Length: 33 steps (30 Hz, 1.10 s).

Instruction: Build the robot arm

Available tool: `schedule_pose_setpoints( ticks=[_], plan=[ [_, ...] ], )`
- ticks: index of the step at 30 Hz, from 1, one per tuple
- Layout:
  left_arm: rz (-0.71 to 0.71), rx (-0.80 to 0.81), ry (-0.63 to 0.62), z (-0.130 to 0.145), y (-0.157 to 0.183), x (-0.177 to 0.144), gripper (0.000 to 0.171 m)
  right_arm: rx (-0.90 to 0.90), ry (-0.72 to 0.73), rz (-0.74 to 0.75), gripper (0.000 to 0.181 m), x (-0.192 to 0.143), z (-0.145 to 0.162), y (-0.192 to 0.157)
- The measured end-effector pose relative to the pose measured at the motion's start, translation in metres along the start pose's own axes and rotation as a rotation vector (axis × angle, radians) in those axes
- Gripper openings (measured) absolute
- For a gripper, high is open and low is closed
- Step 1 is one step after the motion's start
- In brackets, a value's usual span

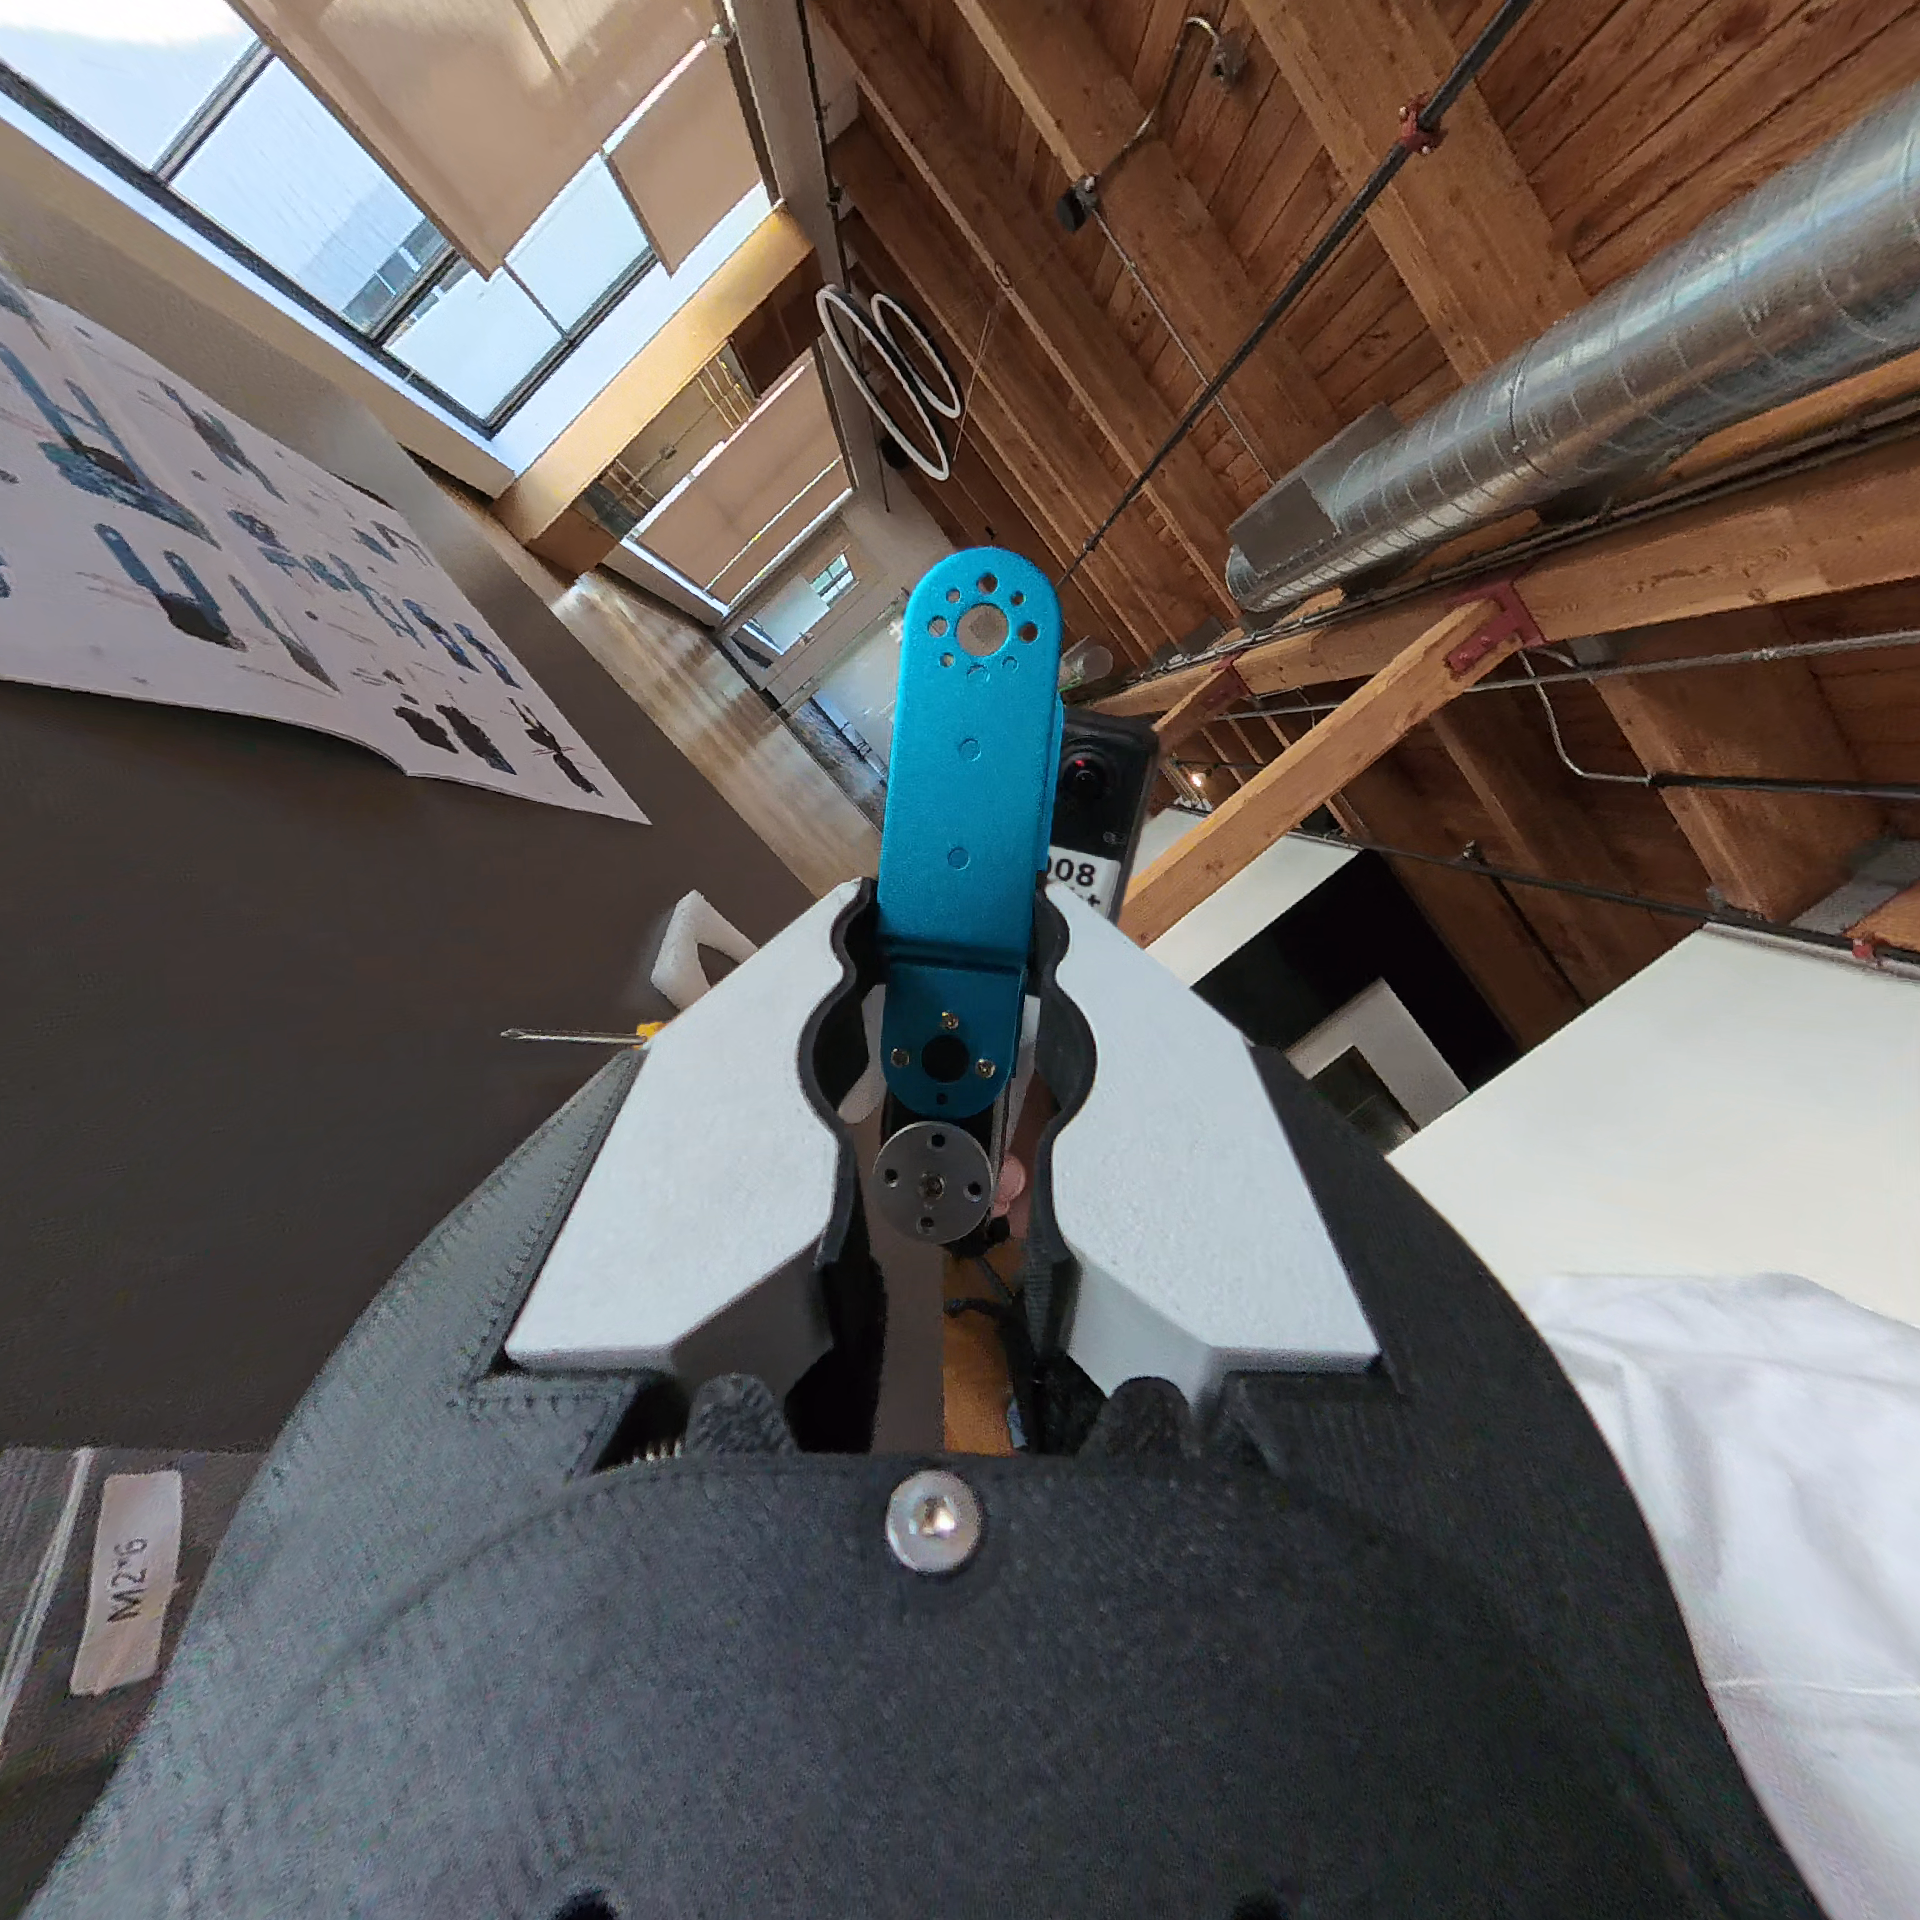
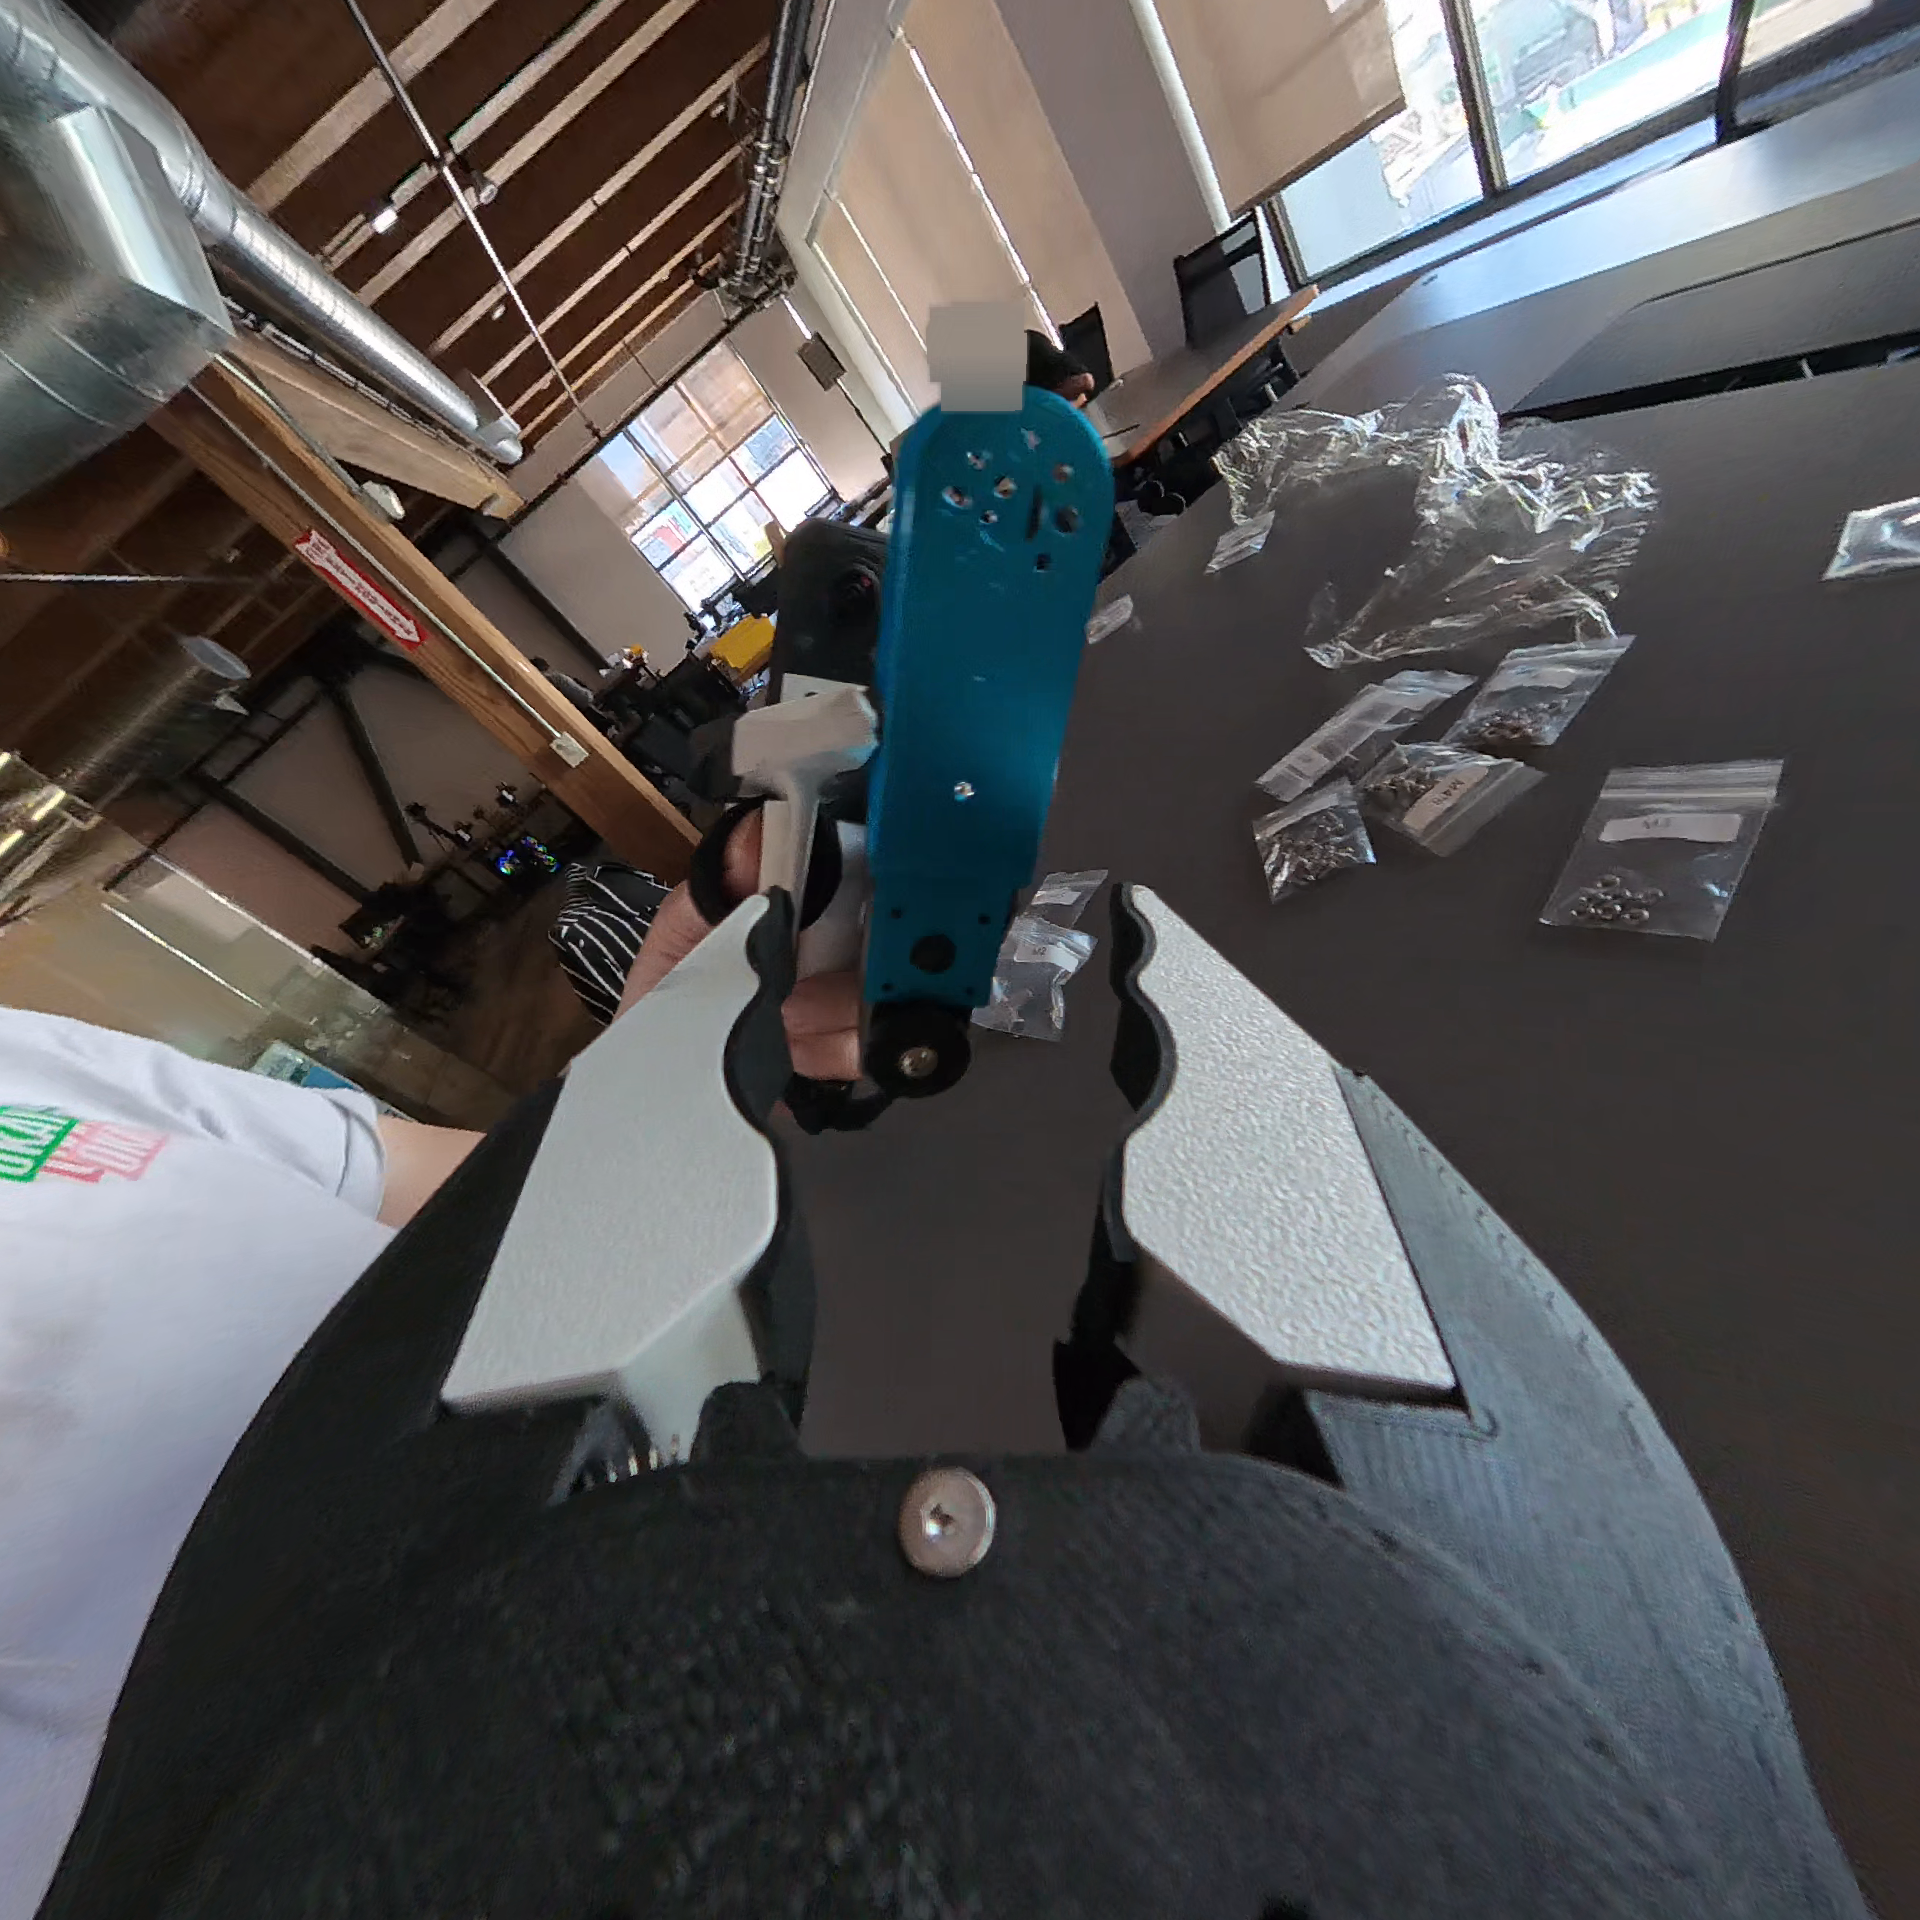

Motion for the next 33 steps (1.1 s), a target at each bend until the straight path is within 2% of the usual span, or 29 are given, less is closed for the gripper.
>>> schedule_pose_setpoints(
  ticks=[1, 2, 6, 9, 12, 16, 18, 21, 27, 33],
  plan=[
    [0.002, 0.008, -0.002, 0.001, 0.000, 0.003, 0.028, 0.008, -0.009, 0.001, 0.052, 0.002, 0.002, 0.003],
    [0.008, 0.023, 0.002, 0.001, 0.001, 0.005, 0.027, -0.011, -0.035, -0.049, 0.026, 0.004, 0.006, -0.003],
    [0.058, 0.055, -0.022, 0.006, -0.002, 0.011, 0.028, 0.019, -0.074, -0.073, 0.024, -0.005, 0.006, 0.004],
    [0.056, 0.017, -0.038, 0.013, -0.018, 0.009, 0.036, -0.048, -0.201, 0.056, 0.024, -0.012, 0.010, 0.020],
    [-0.061, 0.018, 0.014, 0.015, -0.038, -0.009, 0.054, -0.186, -0.375, 0.228, 0.025, -0.021, 0.017, 0.040],
    [-0.189, 0.040, 0.078, 0.023, -0.041, -0.036, 0.051, -0.377, -0.654, 0.423, 0.025, -0.034, 0.037, 0.065],
    [-0.250, 0.048, 0.061, 0.032, -0.041, -0.042, 0.046, -0.457, -0.775, 0.475, 0.025, -0.038, 0.049, 0.074],
    [-0.316, 0.059, 0.025, 0.045, -0.042, -0.040, 0.045, -0.500, -0.909, 0.453, 0.025, -0.039, 0.065, 0.077],
    [-0.403, 0.083, -0.026, 0.059, -0.044, -0.021, 0.044, -0.541, -1.042, 0.426, 0.026, -0.035, 0.084, 0.086],
    [-0.469, 0.063, -0.072, 0.061, -0.057, -0.011, 0.042, -0.482, -1.021, 0.449, 0.025, -0.030, 0.087, 0.095]
  ],
)
Point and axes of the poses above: each gripper's, where its closed fingertips meet, x out along the fingers, z out of its underside, y = z × x across the jaws, the point moved 1 cm from there along -x, back along the fingers, and after that the axes turned 12 degrees about -y, right-handed, at the moved point
